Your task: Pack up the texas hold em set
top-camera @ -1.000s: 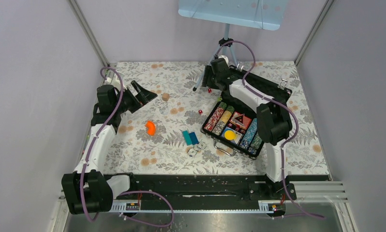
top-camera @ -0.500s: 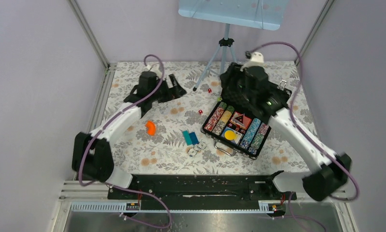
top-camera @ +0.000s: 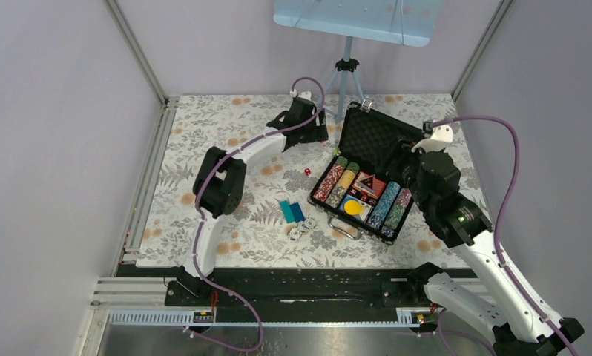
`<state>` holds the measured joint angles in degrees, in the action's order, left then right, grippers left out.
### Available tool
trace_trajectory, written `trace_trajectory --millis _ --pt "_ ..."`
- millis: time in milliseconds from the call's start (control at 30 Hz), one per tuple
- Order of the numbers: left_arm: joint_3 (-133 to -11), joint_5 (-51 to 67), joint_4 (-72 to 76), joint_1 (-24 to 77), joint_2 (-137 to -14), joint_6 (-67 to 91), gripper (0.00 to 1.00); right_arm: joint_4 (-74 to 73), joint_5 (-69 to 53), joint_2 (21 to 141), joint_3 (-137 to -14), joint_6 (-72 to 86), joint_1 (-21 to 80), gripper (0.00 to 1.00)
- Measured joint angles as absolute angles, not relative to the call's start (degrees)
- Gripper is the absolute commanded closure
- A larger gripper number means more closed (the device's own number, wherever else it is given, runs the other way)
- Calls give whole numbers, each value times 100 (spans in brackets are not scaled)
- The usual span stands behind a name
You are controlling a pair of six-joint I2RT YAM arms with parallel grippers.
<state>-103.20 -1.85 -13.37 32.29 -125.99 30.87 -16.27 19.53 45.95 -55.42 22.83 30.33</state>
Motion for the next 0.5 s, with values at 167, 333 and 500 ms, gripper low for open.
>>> trace_trajectory --millis 167,333,500 --pt "-10822 -545 -1732 3273 -13334 3181 25 -1804 1959 4504 -5485 2279 3033 32" --pt "-11478 -779 -2176 3232 -13745 3218 25 -1865 1944 4504 -5472 2279 3033 31" --pt "-12562 -794 -2685 3201 -14132 3133 24 -1874 1938 4506 -5465 2279 3033 31"
